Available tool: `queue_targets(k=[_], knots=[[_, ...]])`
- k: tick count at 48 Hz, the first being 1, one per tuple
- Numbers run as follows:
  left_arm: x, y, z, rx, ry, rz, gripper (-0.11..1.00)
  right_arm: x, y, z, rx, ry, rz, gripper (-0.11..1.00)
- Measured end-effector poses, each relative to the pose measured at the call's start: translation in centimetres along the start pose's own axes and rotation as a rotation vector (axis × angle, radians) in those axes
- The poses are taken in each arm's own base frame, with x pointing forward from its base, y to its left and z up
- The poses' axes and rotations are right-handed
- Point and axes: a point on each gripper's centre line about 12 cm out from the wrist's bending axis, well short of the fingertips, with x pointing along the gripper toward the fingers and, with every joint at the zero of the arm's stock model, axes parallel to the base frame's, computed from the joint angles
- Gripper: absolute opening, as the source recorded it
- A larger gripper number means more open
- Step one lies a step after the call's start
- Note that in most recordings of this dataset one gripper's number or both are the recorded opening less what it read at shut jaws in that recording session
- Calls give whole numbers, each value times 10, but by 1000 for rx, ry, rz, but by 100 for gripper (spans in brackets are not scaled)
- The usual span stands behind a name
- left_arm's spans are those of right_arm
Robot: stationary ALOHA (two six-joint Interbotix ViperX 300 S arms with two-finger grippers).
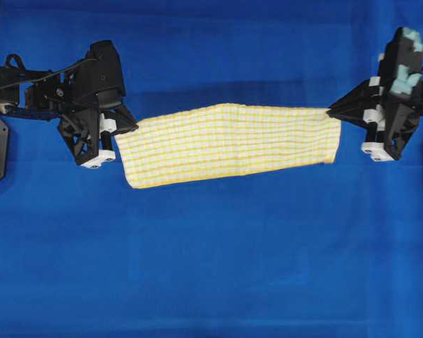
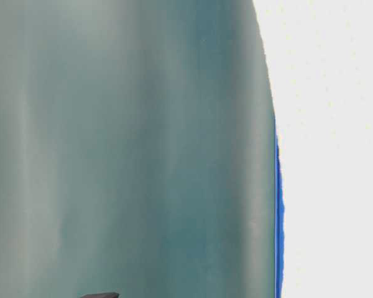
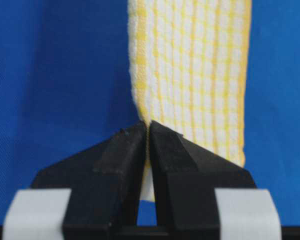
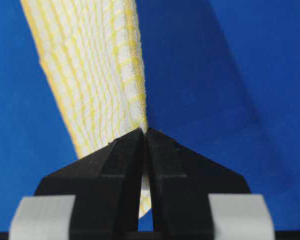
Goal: Fold the yellow towel.
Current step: 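Lift the strip and rotate it vertical, right gripper carrying its end upward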
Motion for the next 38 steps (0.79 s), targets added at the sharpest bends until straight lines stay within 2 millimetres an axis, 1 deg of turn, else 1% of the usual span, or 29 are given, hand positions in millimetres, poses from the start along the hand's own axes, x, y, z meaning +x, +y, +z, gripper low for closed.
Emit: queue_targets(k=[6, 9, 12, 17, 28, 34, 38], knots=[[0, -1, 0, -6, -1, -3, 1, -4, -1, 4, 2, -21, -2, 2], [-1, -5, 1, -5, -10, -14, 1, -4, -5, 5, 4, -26, -15, 2], [-2, -14, 3, 3, -36, -36, 1, -2, -10, 7, 13, -36, -34, 2], [-4, -34, 9, 20, -103, -89, 1, 0, -23, 15, 38, -72, -78, 2], [-9, -74, 24, 51, -255, -209, 1, 8, -59, 36, 81, -132, -195, 2], [-6, -89, 38, 64, -311, -245, 1, 14, -75, 49, 91, -157, -240, 2], [0, -96, 48, 69, -324, -253, 1, 18, -83, 58, 86, -170, -260, 2]])
